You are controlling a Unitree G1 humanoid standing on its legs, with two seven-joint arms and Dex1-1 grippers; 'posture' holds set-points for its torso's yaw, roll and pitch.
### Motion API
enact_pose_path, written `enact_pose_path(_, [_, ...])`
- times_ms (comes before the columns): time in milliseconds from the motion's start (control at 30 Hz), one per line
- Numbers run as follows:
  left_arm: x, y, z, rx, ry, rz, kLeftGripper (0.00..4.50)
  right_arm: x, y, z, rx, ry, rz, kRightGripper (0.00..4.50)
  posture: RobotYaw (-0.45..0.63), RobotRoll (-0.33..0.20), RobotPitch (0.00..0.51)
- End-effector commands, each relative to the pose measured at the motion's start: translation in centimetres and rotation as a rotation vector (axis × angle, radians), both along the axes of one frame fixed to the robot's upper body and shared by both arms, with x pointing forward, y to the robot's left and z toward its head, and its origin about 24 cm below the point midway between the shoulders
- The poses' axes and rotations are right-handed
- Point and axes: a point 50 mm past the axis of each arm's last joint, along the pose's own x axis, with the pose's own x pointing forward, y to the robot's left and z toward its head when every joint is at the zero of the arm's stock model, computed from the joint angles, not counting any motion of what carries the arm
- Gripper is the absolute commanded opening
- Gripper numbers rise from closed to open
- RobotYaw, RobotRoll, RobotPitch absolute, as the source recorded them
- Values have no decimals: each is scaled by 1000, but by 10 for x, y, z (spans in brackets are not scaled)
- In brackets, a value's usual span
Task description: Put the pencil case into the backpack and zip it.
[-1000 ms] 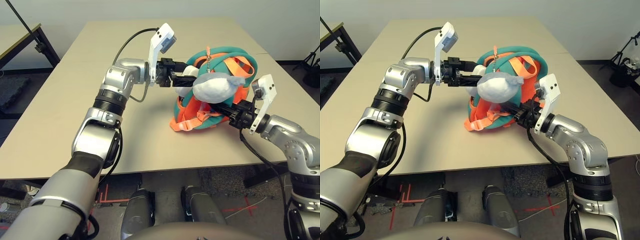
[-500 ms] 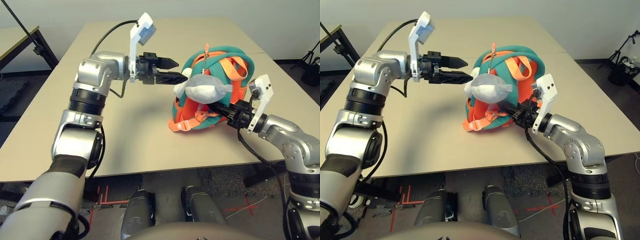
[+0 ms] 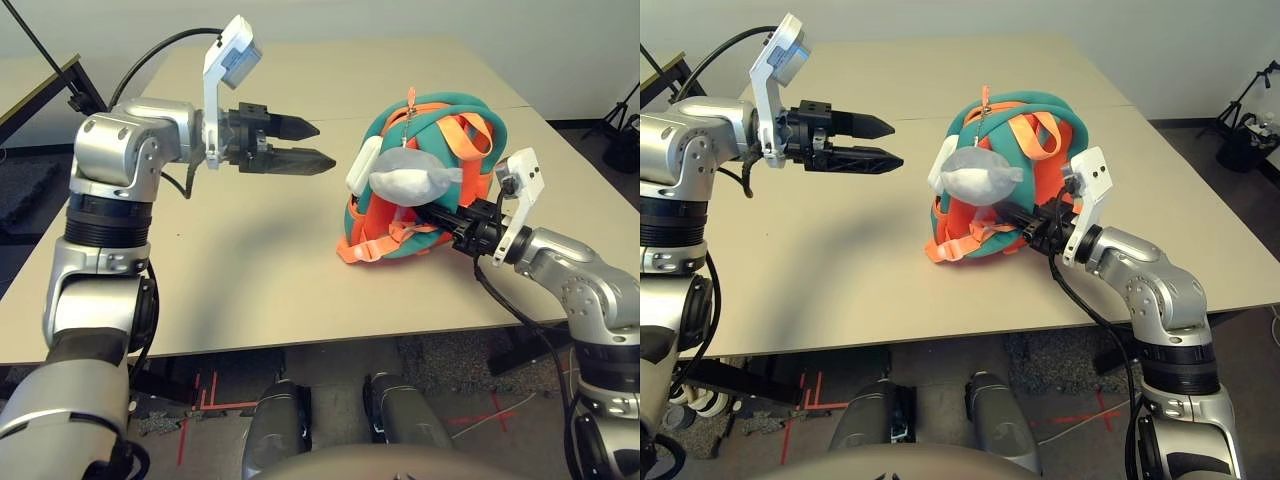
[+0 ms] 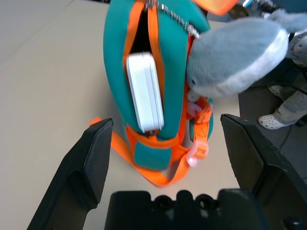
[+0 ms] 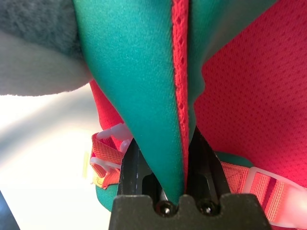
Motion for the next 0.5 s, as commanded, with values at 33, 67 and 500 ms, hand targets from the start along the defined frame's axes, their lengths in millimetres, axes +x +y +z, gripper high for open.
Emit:
enact_pose_path(33, [-5,3,-1,3,7,2,3978,0,8,0,16,-3,59,428,-99,0,25])
enact_pose_path(67, [-5,3,-2,4,11,3,3634,0,8,0,16,-3,58,428,-100,0,24])
enact_pose_path(500, [1,-5,-18,6,47,22,0,1,8,0,19,-4,54,428,-112,0,24])
